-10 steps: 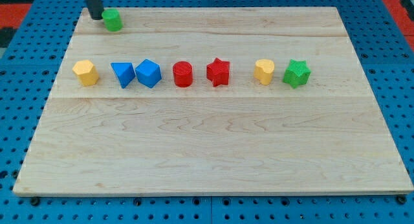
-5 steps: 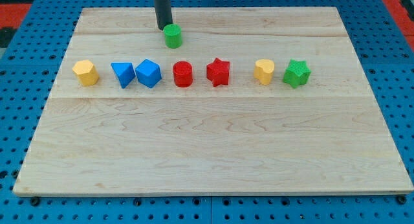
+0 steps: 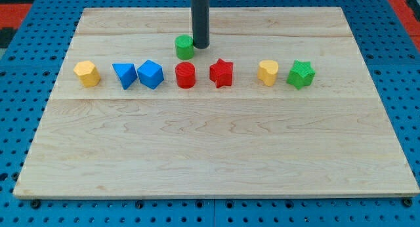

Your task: Drag the green circle into the red circle

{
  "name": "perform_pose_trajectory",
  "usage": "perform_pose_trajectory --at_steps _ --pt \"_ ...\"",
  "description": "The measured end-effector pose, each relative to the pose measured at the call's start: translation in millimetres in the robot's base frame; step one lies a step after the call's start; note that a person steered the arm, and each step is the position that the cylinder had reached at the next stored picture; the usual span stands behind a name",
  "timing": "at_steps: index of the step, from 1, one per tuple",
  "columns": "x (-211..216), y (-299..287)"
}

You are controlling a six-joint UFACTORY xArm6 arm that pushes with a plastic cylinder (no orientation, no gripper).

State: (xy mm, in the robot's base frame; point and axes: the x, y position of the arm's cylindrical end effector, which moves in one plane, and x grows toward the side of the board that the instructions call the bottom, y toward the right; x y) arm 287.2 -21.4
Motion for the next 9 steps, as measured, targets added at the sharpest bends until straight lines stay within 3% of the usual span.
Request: perform_pose_trajectory --at_steps 1,3,5,9 --pt "-6.9 -22.6" --pt "33.3 -61.3" --pt "62.2 -65.1" --pt "73.7 -35.6"
